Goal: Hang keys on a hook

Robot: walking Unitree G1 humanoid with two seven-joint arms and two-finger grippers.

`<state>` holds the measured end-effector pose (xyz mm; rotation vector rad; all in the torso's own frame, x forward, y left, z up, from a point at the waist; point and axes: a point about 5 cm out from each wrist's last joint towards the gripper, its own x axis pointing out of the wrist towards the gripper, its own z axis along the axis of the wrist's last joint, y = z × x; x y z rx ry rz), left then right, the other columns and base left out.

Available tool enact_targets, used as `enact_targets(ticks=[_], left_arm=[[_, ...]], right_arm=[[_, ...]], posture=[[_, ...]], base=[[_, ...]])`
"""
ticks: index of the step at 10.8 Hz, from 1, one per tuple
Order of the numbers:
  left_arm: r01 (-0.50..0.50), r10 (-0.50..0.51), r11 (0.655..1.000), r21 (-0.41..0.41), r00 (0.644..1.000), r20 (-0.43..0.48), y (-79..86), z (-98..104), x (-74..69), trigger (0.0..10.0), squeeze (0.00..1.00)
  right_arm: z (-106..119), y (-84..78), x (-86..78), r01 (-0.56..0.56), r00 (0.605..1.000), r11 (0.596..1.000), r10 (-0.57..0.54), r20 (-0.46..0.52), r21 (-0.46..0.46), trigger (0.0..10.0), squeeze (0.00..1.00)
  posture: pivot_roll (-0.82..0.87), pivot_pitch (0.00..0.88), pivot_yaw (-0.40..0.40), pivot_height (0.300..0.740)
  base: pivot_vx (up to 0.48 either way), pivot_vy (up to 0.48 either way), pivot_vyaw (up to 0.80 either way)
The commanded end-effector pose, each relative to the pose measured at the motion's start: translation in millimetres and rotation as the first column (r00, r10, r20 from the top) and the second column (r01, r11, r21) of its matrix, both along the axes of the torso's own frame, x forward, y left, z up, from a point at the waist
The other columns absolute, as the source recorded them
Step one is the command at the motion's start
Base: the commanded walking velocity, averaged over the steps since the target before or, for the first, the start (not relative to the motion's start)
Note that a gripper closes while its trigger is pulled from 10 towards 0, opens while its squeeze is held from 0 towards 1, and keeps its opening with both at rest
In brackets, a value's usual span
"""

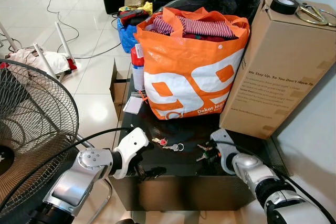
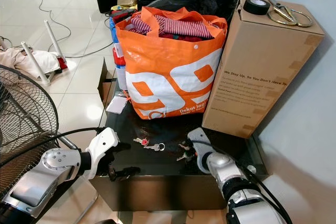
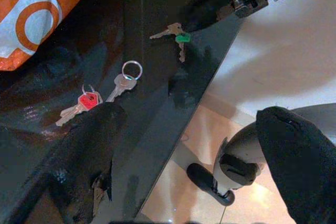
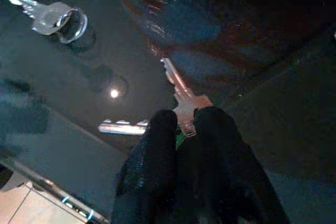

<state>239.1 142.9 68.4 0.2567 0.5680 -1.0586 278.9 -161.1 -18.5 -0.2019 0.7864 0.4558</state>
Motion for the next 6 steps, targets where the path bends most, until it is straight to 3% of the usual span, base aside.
enact_targets(ticks=[1,3,4,6], left_arm=[[0.017,-0.017,1.000,0.000,1.000,0.013,-2.3,2,0.4,10.0,0.00],[0.016,-0.016,1.000,0.002,1.000,0.013,-1.7,2,0.1,10.0,0.00],[0.016,-0.016,1.000,0.003,1.000,0.014,-1.6,2,0.2,10.0,0.00],[0.013,-0.013,1.000,0.001,1.000,0.015,-1.6,2,0.2,10.0,0.00]], right_arm=[[3,-2.3,4.3,0.040,0.999,0.999,-0.040,0.002,-0.014,10.0,1.00],[2,1.1,5.6,0.146,0.988,0.989,-0.147,-0.037,-0.012,10.0,1.00],[4,4.1,7.8,0.289,0.957,0.955,-0.286,-0.057,0.066,10.0,1.00],[6,15.0,8.5,0.444,0.896,0.867,-0.421,-0.143,0.228,10.0,1.00]], posture=[[-0.11,0.000,-0.052,0.740],[-0.11,0.000,-0.052,0.740],[-0.11,0.000,-0.054,0.740],[-0.11,0.000,-0.055,0.740]], base=[[0.000,0.000,0.00],[0.000,0.000,0.00],[0.000,0.000,0.00],[0.000,0.000,0.00]])
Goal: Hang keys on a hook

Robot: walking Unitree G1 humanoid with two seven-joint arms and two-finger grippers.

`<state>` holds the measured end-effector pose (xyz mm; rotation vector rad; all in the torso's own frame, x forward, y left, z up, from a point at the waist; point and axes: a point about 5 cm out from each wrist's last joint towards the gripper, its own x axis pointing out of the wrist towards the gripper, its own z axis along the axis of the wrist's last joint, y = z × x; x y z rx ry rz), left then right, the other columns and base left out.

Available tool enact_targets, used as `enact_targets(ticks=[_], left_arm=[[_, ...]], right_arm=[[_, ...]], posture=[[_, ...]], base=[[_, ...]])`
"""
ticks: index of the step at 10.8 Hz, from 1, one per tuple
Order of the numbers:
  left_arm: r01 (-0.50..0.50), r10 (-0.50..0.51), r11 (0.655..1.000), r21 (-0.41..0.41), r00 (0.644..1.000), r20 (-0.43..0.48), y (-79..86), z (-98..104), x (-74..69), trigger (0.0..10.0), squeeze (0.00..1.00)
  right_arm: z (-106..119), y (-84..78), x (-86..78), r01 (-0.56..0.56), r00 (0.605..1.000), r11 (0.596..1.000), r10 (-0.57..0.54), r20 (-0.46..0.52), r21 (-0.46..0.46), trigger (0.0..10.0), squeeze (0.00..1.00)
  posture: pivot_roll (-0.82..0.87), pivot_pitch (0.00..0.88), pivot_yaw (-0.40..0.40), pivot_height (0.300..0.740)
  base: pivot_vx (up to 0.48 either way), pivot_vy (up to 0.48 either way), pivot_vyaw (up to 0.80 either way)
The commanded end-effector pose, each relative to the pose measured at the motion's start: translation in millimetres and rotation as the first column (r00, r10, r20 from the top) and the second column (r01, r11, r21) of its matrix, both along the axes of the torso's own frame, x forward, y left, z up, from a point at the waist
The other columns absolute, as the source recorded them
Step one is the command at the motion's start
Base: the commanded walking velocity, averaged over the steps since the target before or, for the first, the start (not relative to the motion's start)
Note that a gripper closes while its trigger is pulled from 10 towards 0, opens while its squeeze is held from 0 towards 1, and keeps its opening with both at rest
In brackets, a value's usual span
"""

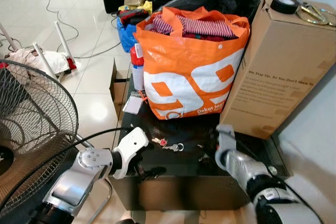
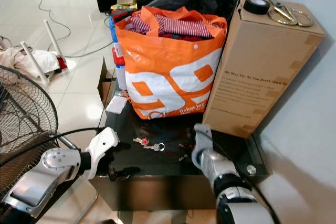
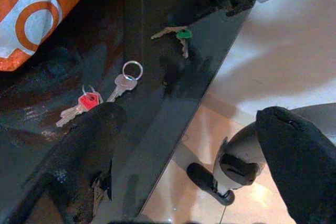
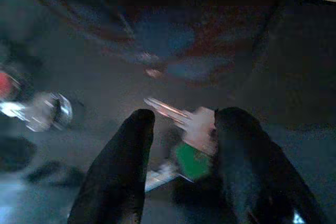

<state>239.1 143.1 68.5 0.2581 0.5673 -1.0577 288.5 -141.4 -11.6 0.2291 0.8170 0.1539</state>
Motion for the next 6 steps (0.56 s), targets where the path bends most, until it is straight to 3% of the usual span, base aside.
enact_targets(ticks=[1,2,3,5,6], left_arm=[[0.013,-0.013,1.000,0.000,1.000,0.013,-2.0,2,0.2,10.0,0.00],[0.014,-0.014,1.000,0.000,1.000,0.011,-2.5,2,0.7,10.0,0.00],[0.016,-0.016,1.000,0.001,1.000,0.011,-2.5,2,1.1,10.0,0.00],[0.017,-0.017,1.000,0.003,1.000,0.010,-1.9,3,1.7,10.0,0.00],[0.019,-0.019,1.000,0.003,1.000,0.008,-2.1,3,1.7,10.0,0.00]], right_arm=[[-1,-2.5,-1.7,0.032,0.999,0.999,-0.031,-0.012,0.022,10.0,1.00],[-3,-6.2,-3.8,0.027,0.999,0.998,-0.028,-0.022,-0.064,10.0,1.00],[-3,-10.2,-2.8,0.057,0.998,0.993,-0.059,-0.018,-0.106,10.0,0.00],[3,-23.7,1.7,0.192,0.981,0.971,-0.191,0.022,-0.145,10.0,0.00],[3,-25.1,2.1,0.209,0.978,0.968,-0.208,0.020,-0.141,10.0,0.00]], posture=[[-0.11,0.000,-0.054,0.740],[-0.11,0.000,-0.051,0.740],[-0.11,0.000,-0.050,0.740],[-0.11,0.000,-0.049,0.740],[-0.11,0.000,-0.048,0.740]], base=[[0.000,0.000,0.00],[0.000,0.000,0.00],[0.000,0.000,0.00],[0.000,0.000,0.00],[0.000,0.000,0.00]])
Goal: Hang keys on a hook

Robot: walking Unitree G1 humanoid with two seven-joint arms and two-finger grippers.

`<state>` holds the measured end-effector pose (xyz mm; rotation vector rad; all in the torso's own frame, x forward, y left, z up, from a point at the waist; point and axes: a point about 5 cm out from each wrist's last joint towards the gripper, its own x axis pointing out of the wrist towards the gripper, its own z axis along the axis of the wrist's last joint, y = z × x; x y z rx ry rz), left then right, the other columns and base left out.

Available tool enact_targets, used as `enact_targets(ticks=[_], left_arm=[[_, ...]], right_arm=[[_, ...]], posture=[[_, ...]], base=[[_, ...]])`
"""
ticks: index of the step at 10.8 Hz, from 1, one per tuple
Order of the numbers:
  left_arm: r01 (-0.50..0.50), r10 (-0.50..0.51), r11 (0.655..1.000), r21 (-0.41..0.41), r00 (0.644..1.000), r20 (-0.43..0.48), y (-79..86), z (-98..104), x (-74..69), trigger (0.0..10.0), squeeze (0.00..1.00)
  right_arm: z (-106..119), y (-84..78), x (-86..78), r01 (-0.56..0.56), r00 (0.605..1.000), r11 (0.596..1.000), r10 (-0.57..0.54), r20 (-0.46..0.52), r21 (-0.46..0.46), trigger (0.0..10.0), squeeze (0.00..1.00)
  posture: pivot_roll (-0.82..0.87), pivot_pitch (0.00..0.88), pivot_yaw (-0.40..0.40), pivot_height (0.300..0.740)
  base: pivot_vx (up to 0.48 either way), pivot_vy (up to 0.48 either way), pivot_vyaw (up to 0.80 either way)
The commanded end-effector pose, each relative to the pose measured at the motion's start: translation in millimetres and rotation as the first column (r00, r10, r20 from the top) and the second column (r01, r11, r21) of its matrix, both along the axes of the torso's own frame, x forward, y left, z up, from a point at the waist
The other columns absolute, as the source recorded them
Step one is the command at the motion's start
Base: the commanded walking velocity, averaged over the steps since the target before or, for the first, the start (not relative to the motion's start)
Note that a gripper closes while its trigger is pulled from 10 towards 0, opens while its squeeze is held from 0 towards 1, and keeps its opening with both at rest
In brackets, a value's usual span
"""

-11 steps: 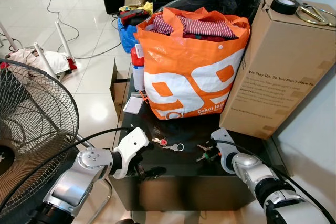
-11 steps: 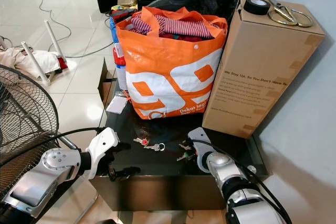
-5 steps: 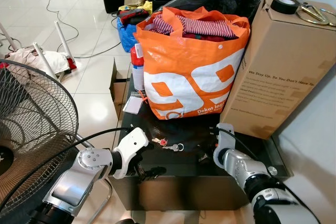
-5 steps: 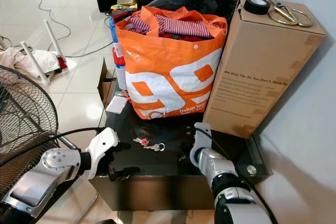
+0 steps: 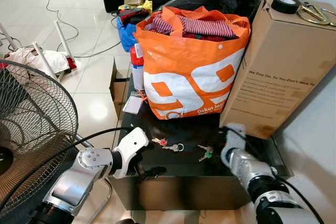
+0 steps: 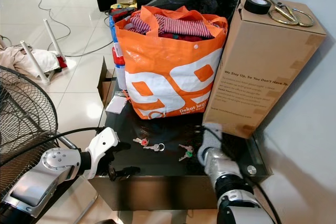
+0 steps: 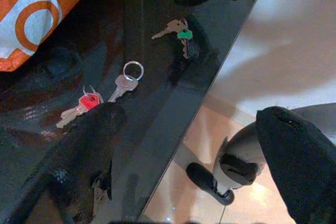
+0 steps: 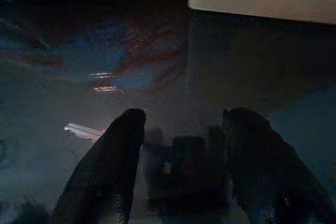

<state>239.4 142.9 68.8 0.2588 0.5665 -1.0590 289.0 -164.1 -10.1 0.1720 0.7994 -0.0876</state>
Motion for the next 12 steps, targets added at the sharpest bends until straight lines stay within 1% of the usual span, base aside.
enact_targets(ticks=[1,3,5,7,8,9,10,12], left_arm=[[0.020,-0.020,1.000,0.002,1.000,0.005,-2.3,2,1.2,10.0,0.00],[0.022,-0.022,1.000,0.003,1.000,0.002,-1.6,2,1.4,10.0,0.00],[0.025,-0.025,1.000,0.003,1.000,-0.001,-1.7,2,1.0,10.0,0.00],[0.030,-0.030,1.000,0.004,1.000,-0.005,-1.4,3,0.1,10.0,0.00],[0.033,-0.033,0.999,0.006,0.999,-0.007,-1.1,2,-0.5,10.0,0.00],[0.034,-0.034,0.999,0.008,0.999,-0.009,0.0,3,-0.7,10.0,0.00],[0.035,-0.035,0.999,0.010,0.999,-0.009,0.1,3,-0.6,10.0,0.00],[0.036,-0.036,0.999,0.011,0.999,-0.009,-0.1,3,0.2,10.0,0.00]], right_arm=[[0,0.2,0.3,0.020,1.000,0.999,-0.020,-0.011,0.029,10.0,0.00],[-6,5.2,-5.4,0.079,0.995,0.990,-0.070,-0.073,0.117,10.0,0.00],[-9,6.8,-7.4,0.100,0.993,0.982,-0.088,-0.083,0.158,10.0,0.00],[-11,8.2,-9.0,0.106,0.992,0.981,-0.093,-0.083,0.165,10.0,0.00],[-11,7.8,-8.7,0.125,0.990,0.978,-0.113,-0.079,0.166,10.0,0.00],[-4,8.8,-1.0,0.124,0.992,0.973,-0.120,-0.033,0.192,10.0,0.00],[0,9.1,2.7,0.104,0.995,0.975,-0.104,-0.012,0.197,10.0,0.00],[5,5.8,4.3,0.065,0.998,0.983,-0.062,-0.022,0.172,10.0,0.00]], posture=[[-0.11,0.000,-0.047,0.740],[-0.11,0.000,-0.044,0.740],[-0.11,0.000,-0.041,0.740],[-0.11,0.000,-0.038,0.740],[-0.11,0.000,-0.036,0.740],[-0.11,0.000,-0.034,0.740],[-0.11,0.000,-0.033,0.740],[-0.11,0.000,-0.032,0.740]], base=[[0.000,0.000,0.00],[0.000,0.000,0.00],[0.000,0.000,0.00],[0.000,0.000,0.00],[0.000,0.000,0.00],[0.000,0.000,0.00],[0.000,0.000,0.00],[0.000,0.000,0.00]])
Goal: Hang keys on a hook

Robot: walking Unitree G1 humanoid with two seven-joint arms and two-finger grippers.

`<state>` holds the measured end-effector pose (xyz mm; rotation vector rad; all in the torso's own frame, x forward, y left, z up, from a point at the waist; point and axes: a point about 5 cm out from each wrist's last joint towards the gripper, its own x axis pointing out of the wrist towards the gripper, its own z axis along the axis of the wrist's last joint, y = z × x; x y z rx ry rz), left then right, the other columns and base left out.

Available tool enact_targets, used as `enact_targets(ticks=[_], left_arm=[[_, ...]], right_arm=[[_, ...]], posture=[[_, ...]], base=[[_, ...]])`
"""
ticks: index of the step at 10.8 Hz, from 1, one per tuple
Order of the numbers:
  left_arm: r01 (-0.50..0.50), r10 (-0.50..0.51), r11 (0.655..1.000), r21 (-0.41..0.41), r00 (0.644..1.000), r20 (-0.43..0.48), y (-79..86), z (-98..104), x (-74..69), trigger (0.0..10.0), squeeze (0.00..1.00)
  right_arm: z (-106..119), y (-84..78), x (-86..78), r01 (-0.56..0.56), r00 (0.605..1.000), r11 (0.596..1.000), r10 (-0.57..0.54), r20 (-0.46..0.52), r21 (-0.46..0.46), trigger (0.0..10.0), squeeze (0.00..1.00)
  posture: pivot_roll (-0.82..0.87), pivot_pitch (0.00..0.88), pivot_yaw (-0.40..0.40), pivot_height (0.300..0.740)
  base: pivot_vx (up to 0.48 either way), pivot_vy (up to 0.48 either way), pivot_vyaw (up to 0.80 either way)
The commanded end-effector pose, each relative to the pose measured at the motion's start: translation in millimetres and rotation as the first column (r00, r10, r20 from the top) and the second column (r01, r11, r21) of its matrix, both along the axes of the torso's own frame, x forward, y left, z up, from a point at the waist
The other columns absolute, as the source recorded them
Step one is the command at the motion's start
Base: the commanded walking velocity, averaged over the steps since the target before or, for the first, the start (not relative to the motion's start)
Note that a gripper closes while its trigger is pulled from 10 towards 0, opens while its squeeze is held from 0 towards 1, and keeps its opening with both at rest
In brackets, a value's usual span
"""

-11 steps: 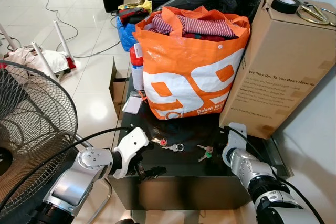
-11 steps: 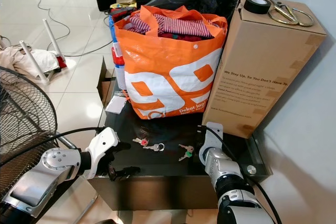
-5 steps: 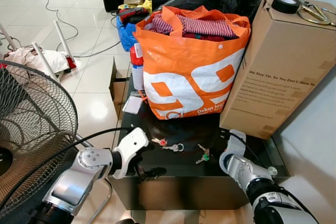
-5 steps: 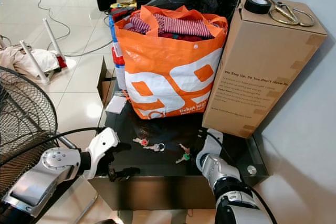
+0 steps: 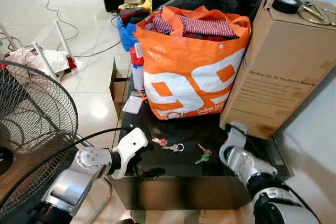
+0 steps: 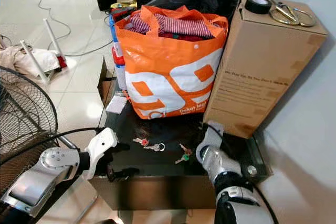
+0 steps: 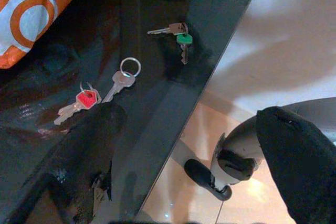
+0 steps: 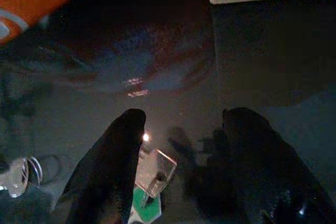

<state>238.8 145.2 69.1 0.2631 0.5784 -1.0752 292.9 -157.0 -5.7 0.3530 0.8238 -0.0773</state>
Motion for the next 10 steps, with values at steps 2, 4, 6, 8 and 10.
enact_targets(ticks=[2,4,6,8,10], left_arm=[[0.025,-0.025,1.000,0.002,1.000,0.000,-3.5,2,1.4,10.0,0.00],[0.032,-0.032,0.999,0.002,0.999,-0.002,-4.5,2,1.8,10.0,0.00],[0.037,-0.037,0.999,0.003,0.999,-0.002,-5.2,2,2.5,10.0,0.00],[0.035,-0.035,0.999,0.004,0.999,-0.002,-4.0,2,2.3,10.0,0.00],[0.036,-0.036,0.999,0.003,0.999,-0.004,-4.2,2,2.5,10.0,0.00]], right_arm=[[-9,-3.6,-12.3,-0.077,0.995,0.994,0.071,-0.073,-0.082,10.0,0.00],[-13,-2.7,-20.8,-0.073,0.991,0.995,0.065,-0.115,-0.070,10.0,0.00],[-12,0.9,-21.3,-0.057,0.992,0.998,0.052,-0.112,-0.039,10.0,0.00],[-2,3.3,-14.9,-0.061,0.997,0.998,0.061,-0.049,0.013,10.0,0.00],[1,13.3,-19.4,-0.266,0.963,0.963,0.268,-0.036,0.050,10.0,0.00]], posture=[[-0.12,0.000,-0.027,0.740],[-0.12,0.000,-0.022,0.740],[-0.12,0.000,-0.022,0.740],[-0.12,0.000,-0.023,0.740],[-0.12,0.000,-0.022,0.740]], base=[[0.000,0.000,0.00],[0.000,0.000,0.00],[0.000,0.000,0.00],[0.000,0.000,0.00],[0.000,0.000,0.00]])
